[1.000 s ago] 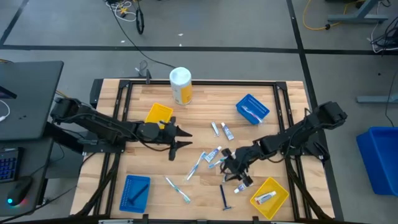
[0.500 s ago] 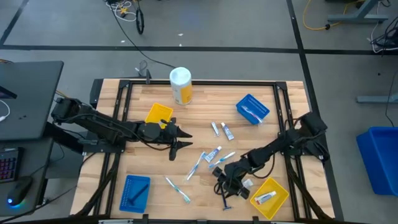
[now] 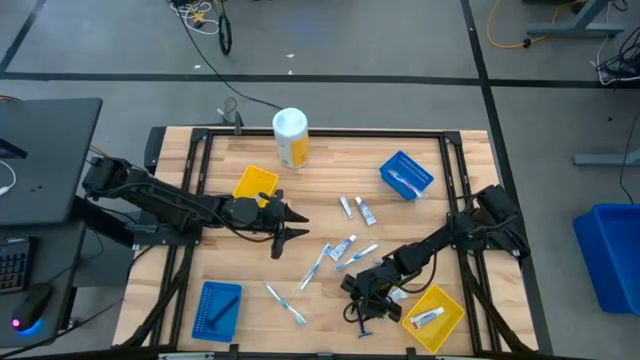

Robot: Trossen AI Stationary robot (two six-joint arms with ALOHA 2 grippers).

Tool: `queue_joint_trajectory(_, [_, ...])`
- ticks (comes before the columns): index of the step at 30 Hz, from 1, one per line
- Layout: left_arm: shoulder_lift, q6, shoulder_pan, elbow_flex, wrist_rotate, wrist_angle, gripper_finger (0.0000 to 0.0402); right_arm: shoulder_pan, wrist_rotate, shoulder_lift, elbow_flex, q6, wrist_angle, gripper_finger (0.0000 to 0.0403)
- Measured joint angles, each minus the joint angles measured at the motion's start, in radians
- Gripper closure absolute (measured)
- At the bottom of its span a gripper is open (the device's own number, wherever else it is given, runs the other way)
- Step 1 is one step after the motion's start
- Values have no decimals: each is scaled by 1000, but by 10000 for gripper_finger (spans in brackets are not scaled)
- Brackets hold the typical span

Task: Pick & Place Travel size toiletries
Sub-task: Put the blue razor into the bottom blue bin

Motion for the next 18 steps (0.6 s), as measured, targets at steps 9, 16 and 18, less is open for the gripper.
queue_joint_trajectory(9, [0,5,0,0,0,0,246,-4,-3,26,-2,-123,-18,219])
queue_joint_trajectory(16, [0,8,0,0,0,-3,246,-5,-23,60,1,-146,11,243])
queue_joint_trajectory(18, [0,8,0,0,0,-3,246,-7,-22,62,0,-138,26,254])
